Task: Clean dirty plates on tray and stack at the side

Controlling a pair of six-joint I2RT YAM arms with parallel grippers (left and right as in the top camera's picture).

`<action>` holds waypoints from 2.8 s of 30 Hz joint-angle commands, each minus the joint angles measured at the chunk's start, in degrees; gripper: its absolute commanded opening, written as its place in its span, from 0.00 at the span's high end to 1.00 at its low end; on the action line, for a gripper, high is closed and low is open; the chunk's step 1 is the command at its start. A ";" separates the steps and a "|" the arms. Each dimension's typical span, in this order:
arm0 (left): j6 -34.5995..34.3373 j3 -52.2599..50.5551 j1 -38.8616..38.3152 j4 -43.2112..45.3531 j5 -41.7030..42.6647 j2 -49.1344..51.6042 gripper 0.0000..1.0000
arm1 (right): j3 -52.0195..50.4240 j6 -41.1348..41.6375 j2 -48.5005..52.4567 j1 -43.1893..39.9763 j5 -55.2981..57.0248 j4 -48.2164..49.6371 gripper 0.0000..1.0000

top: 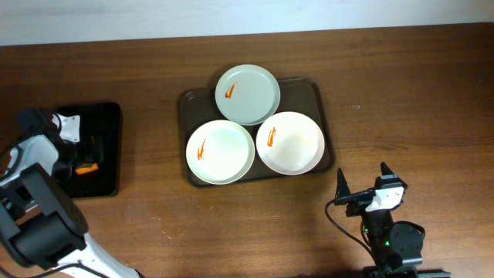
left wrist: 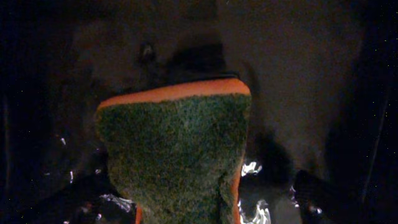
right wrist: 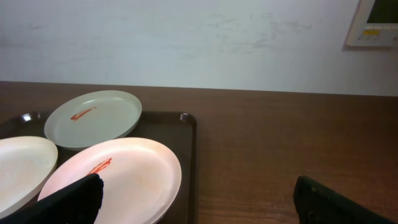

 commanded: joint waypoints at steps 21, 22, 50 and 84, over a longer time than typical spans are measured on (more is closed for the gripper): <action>-12.79 3.58 0.02 2.64 13.88 -11.13 0.60 | -0.31 0.22 -0.11 -0.37 0.31 -0.31 0.02; -12.79 2.80 0.04 2.27 10.58 -10.56 0.56 | -0.31 0.22 -0.11 -0.37 0.28 -0.33 0.02; -10.19 0.42 -6.62 21.49 -0.48 5.81 0.30 | -0.31 0.22 -0.11 -0.37 0.31 -0.31 0.02; -10.21 0.42 -6.62 3.63 -5.44 -2.29 0.27 | -0.31 0.22 -0.11 -0.37 0.28 -0.31 0.02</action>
